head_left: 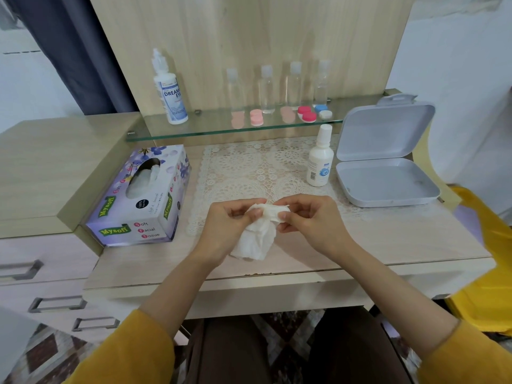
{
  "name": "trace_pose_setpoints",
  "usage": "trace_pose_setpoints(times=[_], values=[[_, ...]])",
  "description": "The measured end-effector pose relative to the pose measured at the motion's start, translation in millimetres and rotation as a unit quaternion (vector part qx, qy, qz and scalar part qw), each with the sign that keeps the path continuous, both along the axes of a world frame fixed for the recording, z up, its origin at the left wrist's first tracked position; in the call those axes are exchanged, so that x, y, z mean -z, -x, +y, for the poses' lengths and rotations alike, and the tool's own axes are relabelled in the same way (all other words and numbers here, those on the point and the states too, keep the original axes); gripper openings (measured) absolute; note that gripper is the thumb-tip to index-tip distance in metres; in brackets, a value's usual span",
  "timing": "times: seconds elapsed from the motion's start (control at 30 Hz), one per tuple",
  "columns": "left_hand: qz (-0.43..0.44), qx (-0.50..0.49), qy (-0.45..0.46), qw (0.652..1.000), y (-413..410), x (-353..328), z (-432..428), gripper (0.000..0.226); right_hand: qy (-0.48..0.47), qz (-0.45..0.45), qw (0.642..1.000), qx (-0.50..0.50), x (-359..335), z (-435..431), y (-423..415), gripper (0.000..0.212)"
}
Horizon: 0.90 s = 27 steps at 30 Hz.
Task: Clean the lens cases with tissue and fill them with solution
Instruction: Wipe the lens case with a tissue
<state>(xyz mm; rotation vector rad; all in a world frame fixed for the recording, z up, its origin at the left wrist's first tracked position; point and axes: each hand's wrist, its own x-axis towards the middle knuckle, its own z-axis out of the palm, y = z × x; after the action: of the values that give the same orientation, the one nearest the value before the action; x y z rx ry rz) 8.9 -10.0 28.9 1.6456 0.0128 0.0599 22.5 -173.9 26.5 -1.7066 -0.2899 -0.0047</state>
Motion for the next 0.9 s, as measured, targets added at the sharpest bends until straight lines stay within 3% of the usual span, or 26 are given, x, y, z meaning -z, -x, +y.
trace_pose_setpoints(times=[0.2,0.43,0.77,0.9], values=[[0.023,-0.007,0.034,0.999,2,1,-2,0.027,-0.002,0.001,1.0,-0.004,-1,0,1,0.033],[0.009,-0.032,0.056,0.998,0,2,-5,0.009,-0.007,-0.002,1.0,-0.005,1,3,2,0.033],[0.032,-0.026,0.1,0.994,5,2,-8,0.03,-0.04,0.018,0.999,0.015,2,3,-1,0.024],[0.031,-0.035,0.117,0.992,6,-1,-16,0.031,-0.028,0.069,0.997,0.004,7,12,6,0.036]])
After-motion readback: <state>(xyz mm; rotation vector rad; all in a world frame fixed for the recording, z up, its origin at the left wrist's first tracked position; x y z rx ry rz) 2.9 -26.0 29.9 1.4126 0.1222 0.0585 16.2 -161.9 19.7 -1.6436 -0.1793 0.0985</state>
